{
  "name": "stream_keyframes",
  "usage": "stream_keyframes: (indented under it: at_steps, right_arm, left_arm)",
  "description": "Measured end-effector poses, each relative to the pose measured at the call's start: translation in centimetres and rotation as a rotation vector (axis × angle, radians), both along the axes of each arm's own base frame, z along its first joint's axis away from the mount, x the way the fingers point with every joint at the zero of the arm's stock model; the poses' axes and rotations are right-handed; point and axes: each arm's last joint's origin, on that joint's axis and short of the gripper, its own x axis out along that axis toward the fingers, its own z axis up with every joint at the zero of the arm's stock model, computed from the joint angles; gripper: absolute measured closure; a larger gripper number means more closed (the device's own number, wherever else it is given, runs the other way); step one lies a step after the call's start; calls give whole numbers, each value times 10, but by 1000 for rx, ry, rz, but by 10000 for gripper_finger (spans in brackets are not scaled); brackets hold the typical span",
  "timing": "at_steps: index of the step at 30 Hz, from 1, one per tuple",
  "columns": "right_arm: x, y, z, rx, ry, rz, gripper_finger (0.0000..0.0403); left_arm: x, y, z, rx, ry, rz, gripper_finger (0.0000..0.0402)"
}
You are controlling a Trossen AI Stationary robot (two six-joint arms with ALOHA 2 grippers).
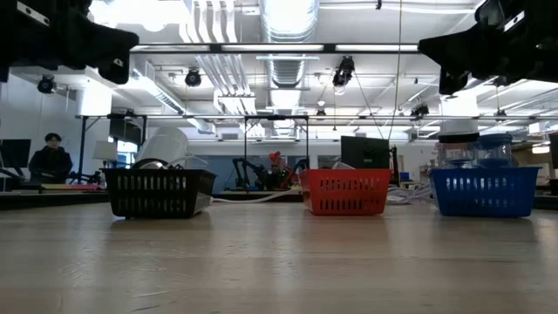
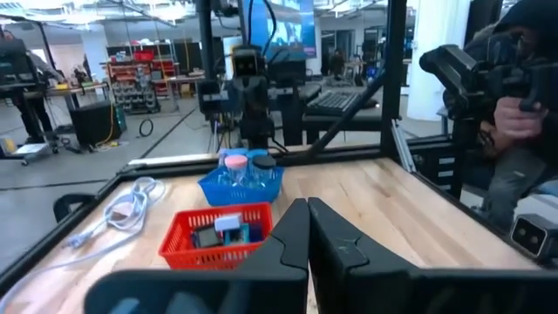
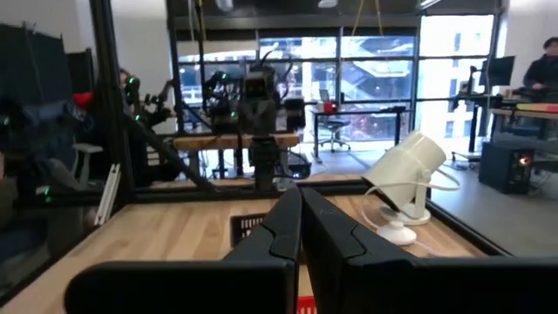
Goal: Pick & Place Office items
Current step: Return to Home Position
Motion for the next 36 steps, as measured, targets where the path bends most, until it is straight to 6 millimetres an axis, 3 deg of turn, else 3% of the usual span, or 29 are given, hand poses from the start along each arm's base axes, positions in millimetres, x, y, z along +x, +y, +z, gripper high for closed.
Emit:
stream_keyframes:
  at_steps: [10, 20, 29, 36]
  right_arm:
    - [-17, -1, 1, 20, -4, -21, 394]
    - [-34, -1, -6, 25, 38, -60, 394]
    - [-31, -1, -20, 36, 97, -56, 394]
    - [-31, -1, -19, 47, 81, -54, 394]
  left_arm:
    - [-11, 0, -1, 32, -105, 10, 400]
    - [-12, 2, -33, 35, -129, 67, 400]
    - [-12, 2, -34, 23, -121, 66, 400]
    - [-12, 2, -37, 20, -90, 66, 399]
